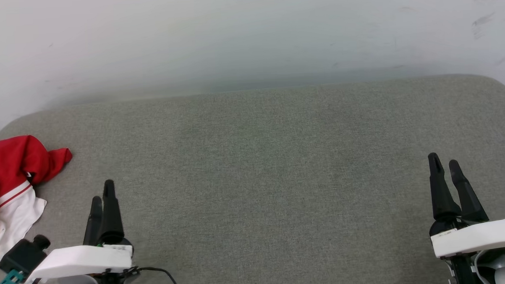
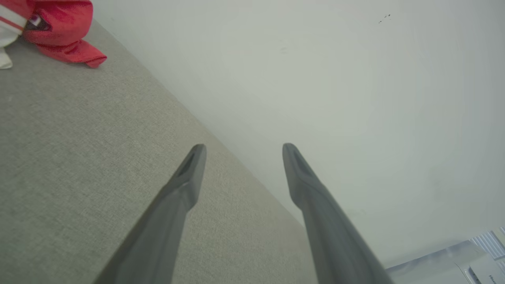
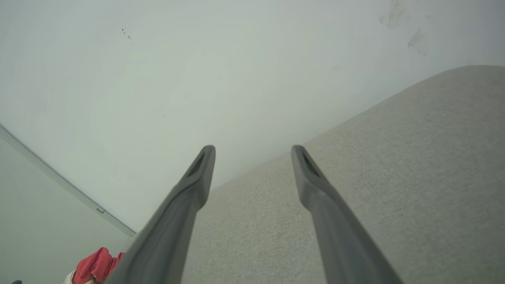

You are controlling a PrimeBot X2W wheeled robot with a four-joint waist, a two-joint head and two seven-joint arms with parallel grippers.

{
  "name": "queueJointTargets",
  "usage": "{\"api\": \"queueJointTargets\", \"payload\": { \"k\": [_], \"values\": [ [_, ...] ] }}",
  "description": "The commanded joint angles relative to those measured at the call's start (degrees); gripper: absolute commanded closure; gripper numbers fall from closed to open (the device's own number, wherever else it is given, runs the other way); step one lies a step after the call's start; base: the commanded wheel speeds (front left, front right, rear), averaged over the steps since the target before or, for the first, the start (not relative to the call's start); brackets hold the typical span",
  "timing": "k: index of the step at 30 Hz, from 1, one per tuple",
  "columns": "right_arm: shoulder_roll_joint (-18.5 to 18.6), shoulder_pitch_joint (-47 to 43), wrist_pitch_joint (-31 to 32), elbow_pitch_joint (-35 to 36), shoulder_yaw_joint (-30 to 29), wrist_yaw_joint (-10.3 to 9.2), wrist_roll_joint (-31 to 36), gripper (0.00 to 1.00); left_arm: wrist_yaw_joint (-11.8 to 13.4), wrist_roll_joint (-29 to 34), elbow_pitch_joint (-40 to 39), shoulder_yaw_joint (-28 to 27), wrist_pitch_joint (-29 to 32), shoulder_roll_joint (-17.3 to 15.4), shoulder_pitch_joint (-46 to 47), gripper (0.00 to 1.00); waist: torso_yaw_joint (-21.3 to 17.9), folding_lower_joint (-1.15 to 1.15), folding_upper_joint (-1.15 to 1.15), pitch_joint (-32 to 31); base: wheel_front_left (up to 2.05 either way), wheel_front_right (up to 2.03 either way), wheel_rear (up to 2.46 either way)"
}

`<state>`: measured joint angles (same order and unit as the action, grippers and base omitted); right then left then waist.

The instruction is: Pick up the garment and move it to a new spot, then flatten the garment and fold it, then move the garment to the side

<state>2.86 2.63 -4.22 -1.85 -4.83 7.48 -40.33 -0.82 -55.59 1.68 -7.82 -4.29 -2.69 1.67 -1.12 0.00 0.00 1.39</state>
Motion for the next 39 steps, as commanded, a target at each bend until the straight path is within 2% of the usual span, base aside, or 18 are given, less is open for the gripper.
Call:
{"api": "queueJointTargets", "payload": {
  "k": [1,12,16,19,23,26,32,39],
  "values": [
    [0.06,1.20,-0.57,1.70,0.38,0.02,2.70,0.00,0.17,2.49,-2.05,1.01,-0.58,-0.15,0.31,0.00,0.01,0.00,0.00,0.06,0.00,0.00,0.00],
    [0.05,0.18,-2.52,2.91,1.66,0.01,14.83,0.00,2.25,19.60,-5.34,8.92,-2.50,-0.17,-1.02,0.00,-0.32,0.00,0.00,0.24,0.00,0.00,0.00],
    [0.05,0.08,-3.15,2.82,1.55,0.01,18.49,0.00,3.89,24.66,-4.68,11.83,-3.13,-1.15,-1.39,0.00,-0.46,0.00,0.00,0.30,0.00,0.00,0.00],
    [0.05,0.04,-3.66,3.00,1.80,0.01,21.30,0.00,6.27,28.60,-4.35,15.02,-3.66,-3.09,-1.13,0.00,-0.59,0.00,0.00,0.32,0.00,0.00,0.00],
    [0.05,-0.22,-4.26,3.22,1.80,0.01,24.84,0.00,10.84,31.53,-4.56,18.73,-4.26,-5.04,-0.55,0.00,-0.72,0.00,0.00,0.37,0.00,0.00,0.00],
    [0.04,-0.35,-4.73,3.31,2.10,0.01,27.38,0.00,12.47,31.01,-5.34,20.33,-4.69,-5.80,-0.64,0.00,-0.78,0.00,0.00,0.49,0.00,0.00,0.00],
    [0.04,-0.52,-5.58,3.30,2.81,0.01,31.75,0.00,13.69,32.83,-4.52,22.41,-5.57,-6.72,-0.80,0.00,-0.90,0.00,0.00,0.62,0.00,0.00,0.00],
    [0.03,-0.45,-6.56,2.66,4.27,0.01,36.43,0.00,12.51,35.59,-3.44,23.02,-6.54,-6.28,-1.22,0.00,-1.07,0.00,0.00,0.75,0.00,0.00,0.00]
  ]
}}
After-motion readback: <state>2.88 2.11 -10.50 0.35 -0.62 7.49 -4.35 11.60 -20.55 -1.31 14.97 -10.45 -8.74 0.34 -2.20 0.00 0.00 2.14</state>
